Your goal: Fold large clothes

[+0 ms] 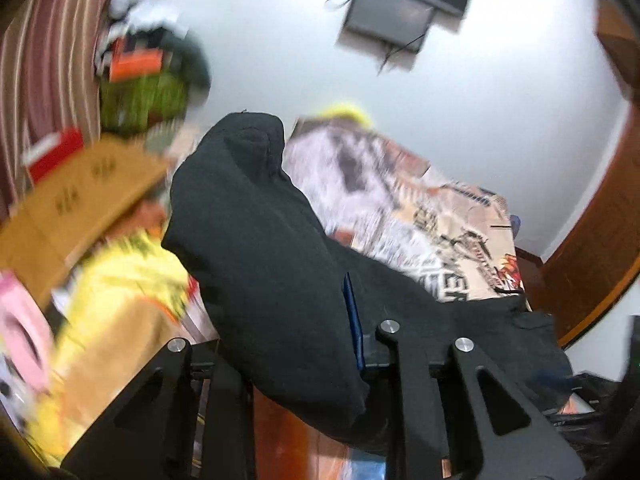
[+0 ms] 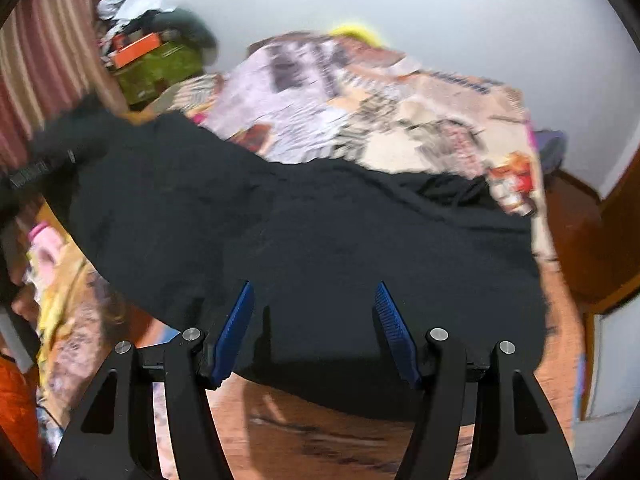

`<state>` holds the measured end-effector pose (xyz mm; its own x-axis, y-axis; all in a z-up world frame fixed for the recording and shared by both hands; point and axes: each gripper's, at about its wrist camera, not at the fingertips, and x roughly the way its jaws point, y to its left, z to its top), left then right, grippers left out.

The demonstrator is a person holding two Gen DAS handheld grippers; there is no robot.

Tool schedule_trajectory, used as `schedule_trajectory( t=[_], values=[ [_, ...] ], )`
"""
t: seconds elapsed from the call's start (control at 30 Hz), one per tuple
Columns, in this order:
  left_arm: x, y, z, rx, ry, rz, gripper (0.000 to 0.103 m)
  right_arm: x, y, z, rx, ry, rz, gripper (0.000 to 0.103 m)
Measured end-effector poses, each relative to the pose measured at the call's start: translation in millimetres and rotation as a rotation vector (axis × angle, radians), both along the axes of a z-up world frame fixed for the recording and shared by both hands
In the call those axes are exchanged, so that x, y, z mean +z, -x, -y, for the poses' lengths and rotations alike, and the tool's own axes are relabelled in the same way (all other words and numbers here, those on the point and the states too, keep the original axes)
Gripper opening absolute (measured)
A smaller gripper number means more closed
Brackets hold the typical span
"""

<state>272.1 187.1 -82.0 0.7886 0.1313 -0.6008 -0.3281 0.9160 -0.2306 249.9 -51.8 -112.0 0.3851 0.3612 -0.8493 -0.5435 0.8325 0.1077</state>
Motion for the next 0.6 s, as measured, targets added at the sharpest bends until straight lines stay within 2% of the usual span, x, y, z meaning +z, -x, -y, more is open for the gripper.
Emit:
schedule_trajectory(
  t=[0.07, 0.2, 0.3, 0.4, 0.5, 0.6],
  values=[
    [19.9, 7.6, 7.7, -0.033, -0.036, 0.029, 0.022, -17.6, 1.9, -16.1, 0.025, -0.01, -0.052, 0.061],
    [36.5, 16.9, 26.7, -0.108, -0.038, 0.039, 0.019, -45.9, 2.1, -39.5, 0.065, -0.017, -0.128, 0.066],
    [37.0, 8.1, 53.7, -0.168, -0.082, 0.034, 0.018, -42.4, -2.1, -36.6, 0.063, -0.048, -0.161, 0.066],
    [41.8, -1.3, 81.7, -0.225, -0.074, 0.041, 0.018, -29.8, -11.0, -4.1, 0.031, -0.17, -0.238, 0.065],
    [43.6, -12.4, 113.3, -0.286, -0.045, 0.044, 0.018, -12.9, -8.5, 34.6, -0.041, -0.204, -0.199, 0.065],
    [33.7, -28.6, 150.2, -0.343, -0.034, 0.014, 0.018, 2.4, -7.6, 88.3, -0.13, -0.175, -0.133, 0.065]
  ],
)
